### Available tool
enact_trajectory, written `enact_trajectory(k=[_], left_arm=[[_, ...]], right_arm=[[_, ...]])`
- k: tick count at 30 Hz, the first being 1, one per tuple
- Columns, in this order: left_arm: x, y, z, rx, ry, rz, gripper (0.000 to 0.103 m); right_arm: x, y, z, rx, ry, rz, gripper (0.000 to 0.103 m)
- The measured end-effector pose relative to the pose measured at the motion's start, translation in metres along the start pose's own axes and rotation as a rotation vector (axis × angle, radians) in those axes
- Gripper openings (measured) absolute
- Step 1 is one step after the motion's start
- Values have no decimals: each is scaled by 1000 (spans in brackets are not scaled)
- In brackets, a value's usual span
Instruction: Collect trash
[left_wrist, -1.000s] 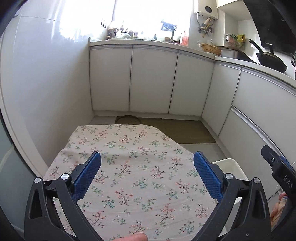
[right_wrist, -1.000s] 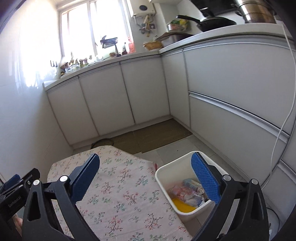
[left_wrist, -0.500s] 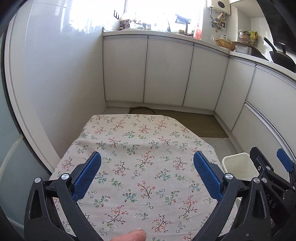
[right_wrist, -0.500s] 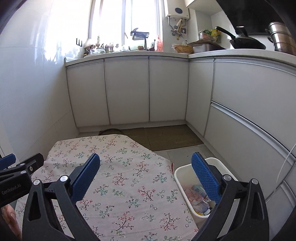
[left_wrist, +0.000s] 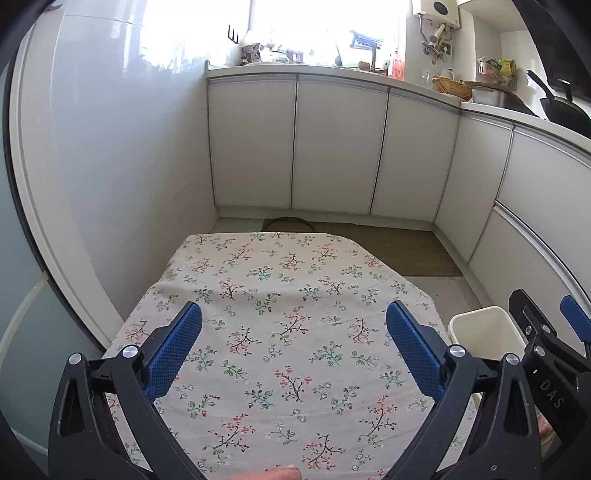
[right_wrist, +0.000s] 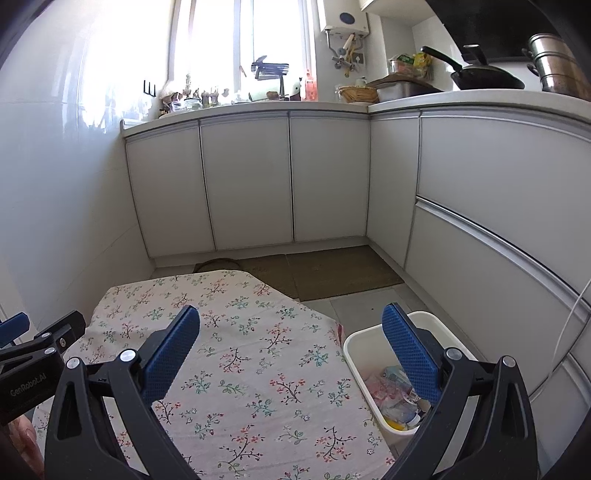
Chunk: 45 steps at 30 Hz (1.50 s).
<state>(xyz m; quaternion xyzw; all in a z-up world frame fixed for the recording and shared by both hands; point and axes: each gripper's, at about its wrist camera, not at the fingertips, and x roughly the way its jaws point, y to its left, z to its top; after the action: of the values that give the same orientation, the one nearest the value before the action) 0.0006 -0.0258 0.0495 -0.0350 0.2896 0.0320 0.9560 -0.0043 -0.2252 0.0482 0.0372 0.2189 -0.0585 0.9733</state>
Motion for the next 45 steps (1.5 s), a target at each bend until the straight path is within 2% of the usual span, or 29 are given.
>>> enact_trajectory(k=[17, 45], left_arm=[[8, -16, -1, -12, 26, -32, 96], [11, -19, -2, -13, 38, -36, 96]], right_arm=[[3, -13, 1, 15, 5, -22, 96], [7, -14, -2, 9, 27, -22, 96]])
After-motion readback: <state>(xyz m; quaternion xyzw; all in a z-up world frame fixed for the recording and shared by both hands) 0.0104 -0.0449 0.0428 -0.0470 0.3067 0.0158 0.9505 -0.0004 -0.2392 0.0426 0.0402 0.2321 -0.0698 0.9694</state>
